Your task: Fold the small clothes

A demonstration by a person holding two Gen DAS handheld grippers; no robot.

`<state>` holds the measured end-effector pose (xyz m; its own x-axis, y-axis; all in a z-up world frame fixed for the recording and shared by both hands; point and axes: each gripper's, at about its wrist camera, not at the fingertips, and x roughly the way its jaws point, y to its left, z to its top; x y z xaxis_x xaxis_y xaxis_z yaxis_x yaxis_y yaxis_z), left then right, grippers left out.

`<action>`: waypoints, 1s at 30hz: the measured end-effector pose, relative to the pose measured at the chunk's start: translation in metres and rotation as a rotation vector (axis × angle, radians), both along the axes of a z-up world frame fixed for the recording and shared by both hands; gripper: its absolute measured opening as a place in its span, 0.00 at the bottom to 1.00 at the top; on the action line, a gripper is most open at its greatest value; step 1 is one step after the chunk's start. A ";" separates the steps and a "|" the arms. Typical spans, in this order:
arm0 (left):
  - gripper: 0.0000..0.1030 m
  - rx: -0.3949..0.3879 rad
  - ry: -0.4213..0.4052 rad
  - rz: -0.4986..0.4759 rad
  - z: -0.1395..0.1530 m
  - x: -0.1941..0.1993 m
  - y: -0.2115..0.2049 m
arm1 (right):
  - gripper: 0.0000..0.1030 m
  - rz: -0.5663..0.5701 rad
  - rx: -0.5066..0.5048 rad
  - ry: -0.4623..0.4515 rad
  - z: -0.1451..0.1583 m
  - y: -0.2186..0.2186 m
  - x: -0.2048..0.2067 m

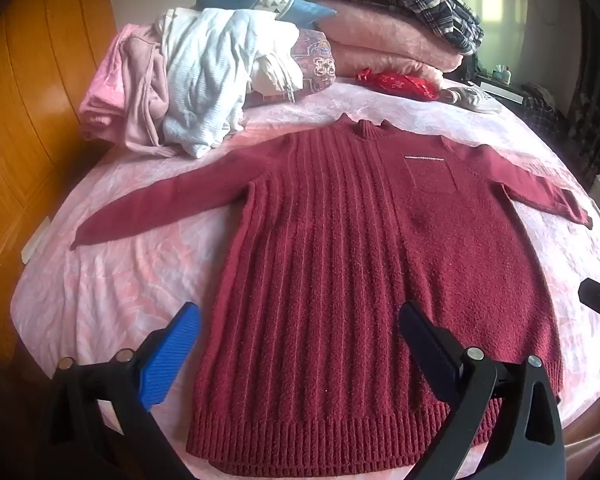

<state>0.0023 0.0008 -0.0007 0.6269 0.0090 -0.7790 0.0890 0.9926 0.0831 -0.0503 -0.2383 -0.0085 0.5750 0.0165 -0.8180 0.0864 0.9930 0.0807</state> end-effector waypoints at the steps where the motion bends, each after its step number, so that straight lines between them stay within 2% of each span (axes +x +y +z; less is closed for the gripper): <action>1: 0.96 -0.001 0.000 -0.001 0.000 0.000 0.000 | 0.97 0.003 0.004 0.005 -0.002 -0.003 0.001; 30: 0.96 0.000 -0.002 -0.002 0.001 0.000 -0.002 | 0.97 0.003 0.012 0.003 -0.006 -0.007 -0.001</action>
